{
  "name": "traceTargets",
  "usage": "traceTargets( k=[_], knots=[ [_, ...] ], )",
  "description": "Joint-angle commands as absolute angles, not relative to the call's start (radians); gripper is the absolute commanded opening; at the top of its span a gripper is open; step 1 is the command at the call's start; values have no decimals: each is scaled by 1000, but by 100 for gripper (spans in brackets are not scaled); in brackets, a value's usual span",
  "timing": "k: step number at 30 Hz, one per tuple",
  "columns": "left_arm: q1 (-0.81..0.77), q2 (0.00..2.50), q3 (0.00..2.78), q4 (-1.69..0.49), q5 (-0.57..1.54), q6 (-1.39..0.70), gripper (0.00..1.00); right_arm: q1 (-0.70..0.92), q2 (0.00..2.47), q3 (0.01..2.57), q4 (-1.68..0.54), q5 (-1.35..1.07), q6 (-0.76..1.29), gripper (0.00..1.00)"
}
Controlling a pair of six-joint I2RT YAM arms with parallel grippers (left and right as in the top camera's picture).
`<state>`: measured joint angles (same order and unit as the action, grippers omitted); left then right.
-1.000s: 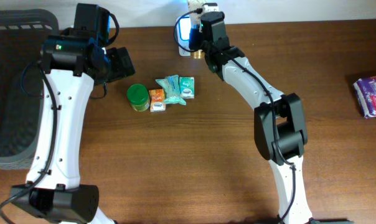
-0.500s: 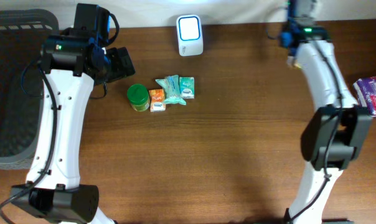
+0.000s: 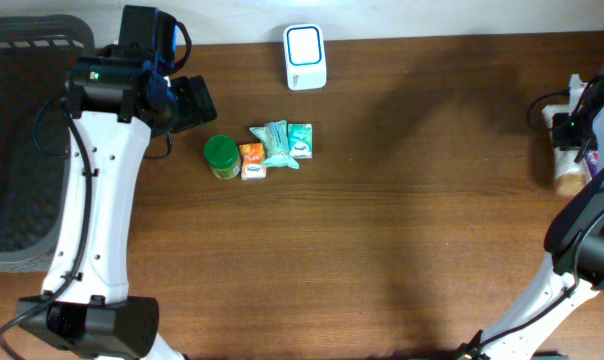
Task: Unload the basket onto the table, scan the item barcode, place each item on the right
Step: 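Hold the tube at the scanner, then place it beside the tissues at right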
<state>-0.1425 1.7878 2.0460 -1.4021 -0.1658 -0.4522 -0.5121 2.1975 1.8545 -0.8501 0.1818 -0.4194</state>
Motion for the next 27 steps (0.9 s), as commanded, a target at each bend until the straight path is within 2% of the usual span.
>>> traceTargets(
  k=[1,5,8,13,16,17,18,19,22,23,26,27],
  knots=[
    [-136,1774,2055,-1401,-173,-439,99,-517,2209,1851,-831,168,-408,93],
    [-136,1774,2055,-1401,-173,-439,99,-495,2193,1875,-823,164,-295,91],
    [-136,1774,2055,-1401,-173,-439,99,-409,2130,1942,-827,115,-271,89],
    [-136,1774,2055,-1401,-173,-439,99,-139,2042,1982,-869,-334,-97,83],
    [-136,1774,2055,-1401,-173,-439,99,13,2054,1982,-884,-538,-88,83],
    [-136,1774,2055,-1401,-173,-439,99,96,2057,1982,-846,-533,-88,74],
    [-136,1774,2055,-1401,-173,-439,99,141,2062,1982,-838,-518,-87,73],
    [-136,1774,2055,-1401,-173,-439,99,181,2069,1982,-837,-503,-79,66],
    [-136,1774,2055,-1401,-173,-439,99,311,2140,1982,-818,-303,110,66],
    [-136,1774,2055,-1401,-173,-439,99,357,2191,1982,-791,-202,260,65],
    [-136,1774,2055,-1401,-173,-439,99,402,2296,1982,-781,-119,480,65],
    [-136,1774,2055,-1401,-173,-439,99,402,2312,1982,-781,-124,489,65]
  ],
)
